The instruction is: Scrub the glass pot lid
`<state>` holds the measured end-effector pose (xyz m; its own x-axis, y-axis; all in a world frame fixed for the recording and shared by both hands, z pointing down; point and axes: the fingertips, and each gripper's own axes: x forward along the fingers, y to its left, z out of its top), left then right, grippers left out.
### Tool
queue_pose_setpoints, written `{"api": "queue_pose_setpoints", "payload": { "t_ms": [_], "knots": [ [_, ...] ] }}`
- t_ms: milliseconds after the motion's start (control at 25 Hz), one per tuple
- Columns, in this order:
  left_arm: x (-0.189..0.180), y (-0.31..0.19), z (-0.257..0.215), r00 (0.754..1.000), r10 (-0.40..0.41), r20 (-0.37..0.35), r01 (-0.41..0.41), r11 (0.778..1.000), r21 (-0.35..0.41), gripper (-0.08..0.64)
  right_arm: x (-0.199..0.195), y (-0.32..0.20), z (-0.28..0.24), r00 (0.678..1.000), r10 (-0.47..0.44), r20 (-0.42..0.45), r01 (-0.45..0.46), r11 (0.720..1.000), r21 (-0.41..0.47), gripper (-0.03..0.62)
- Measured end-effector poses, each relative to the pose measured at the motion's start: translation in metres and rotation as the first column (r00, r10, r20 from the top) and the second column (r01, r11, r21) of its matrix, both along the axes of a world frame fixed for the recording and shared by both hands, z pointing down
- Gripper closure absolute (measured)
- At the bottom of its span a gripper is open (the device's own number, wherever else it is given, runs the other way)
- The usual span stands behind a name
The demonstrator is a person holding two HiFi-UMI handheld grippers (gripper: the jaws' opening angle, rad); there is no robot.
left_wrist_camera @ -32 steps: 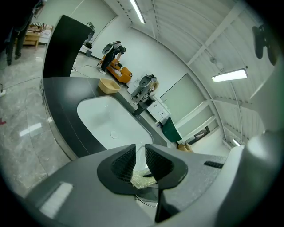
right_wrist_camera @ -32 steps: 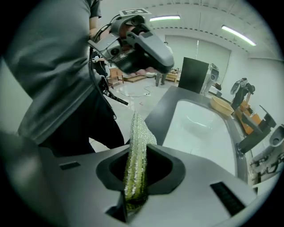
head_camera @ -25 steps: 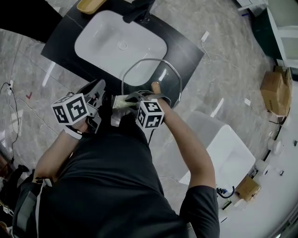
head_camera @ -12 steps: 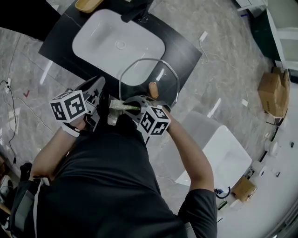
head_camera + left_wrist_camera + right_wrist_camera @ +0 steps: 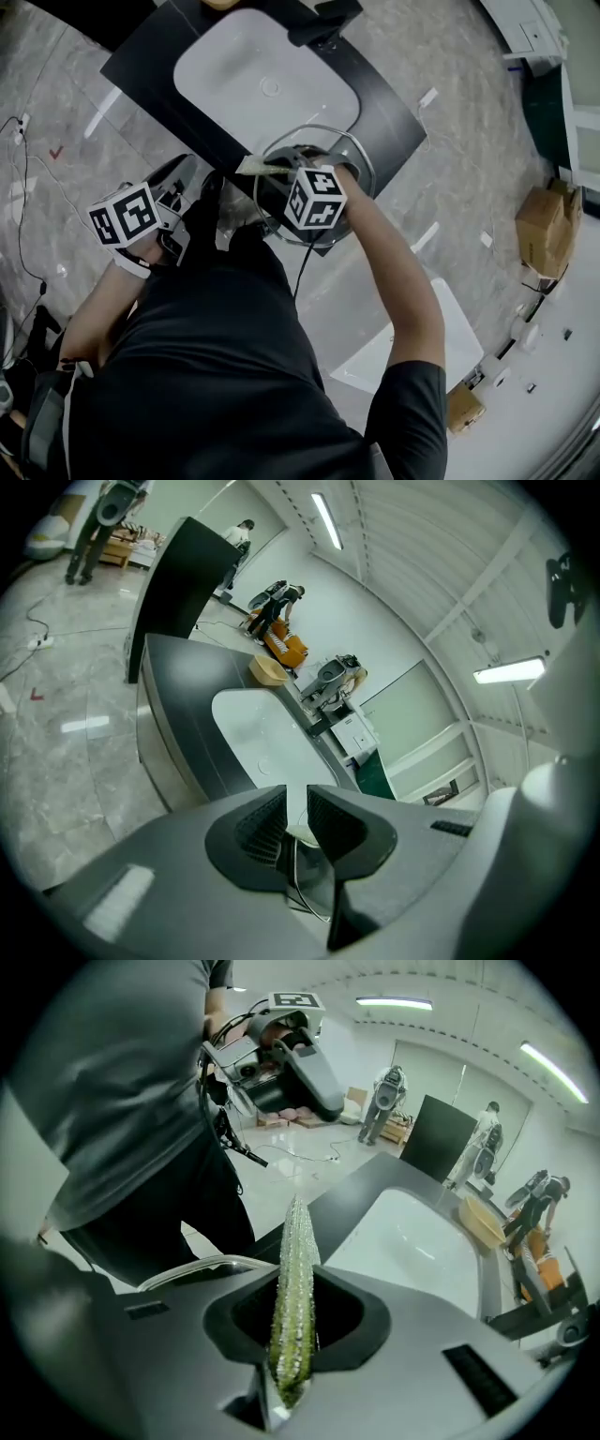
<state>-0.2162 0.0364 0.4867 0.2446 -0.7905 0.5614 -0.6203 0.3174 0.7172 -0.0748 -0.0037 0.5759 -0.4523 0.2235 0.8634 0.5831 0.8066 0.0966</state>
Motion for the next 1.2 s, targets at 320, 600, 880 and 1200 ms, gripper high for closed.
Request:
{"api": "queue_pose_setpoints", "payload": {
  "t_ms": [320, 600, 880, 1200],
  "knots": [
    [0.031, -0.019, -0.003, 0.997, 0.082, -0.015, -0.081, 0.997, 0.009, 0.489, 0.038, 0.063, 0.003, 0.996, -0.088, 0.016, 0.088, 0.996, 0.015, 0.537],
    [0.076, -0.039, -0.008, 0.976, 0.215, -0.015, -0.215, 0.977, 0.002, 0.489, 0.074, 0.103, 0.000, 0.998, -0.065, 0.020, 0.065, 0.998, -0.019, 0.537],
    [0.119, -0.047, 0.000, 0.939, 0.344, -0.014, -0.344, 0.939, -0.018, 0.489, 0.117, 0.127, 0.007, 0.993, 0.114, 0.037, -0.110, 0.989, -0.094, 0.537],
    [0.158, -0.066, -0.016, 0.902, 0.432, -0.011, -0.432, 0.902, 0.025, 0.491, 0.182, 0.119, -0.017, 0.927, 0.373, 0.029, -0.368, 0.924, -0.108, 0.537]
  ]
}}
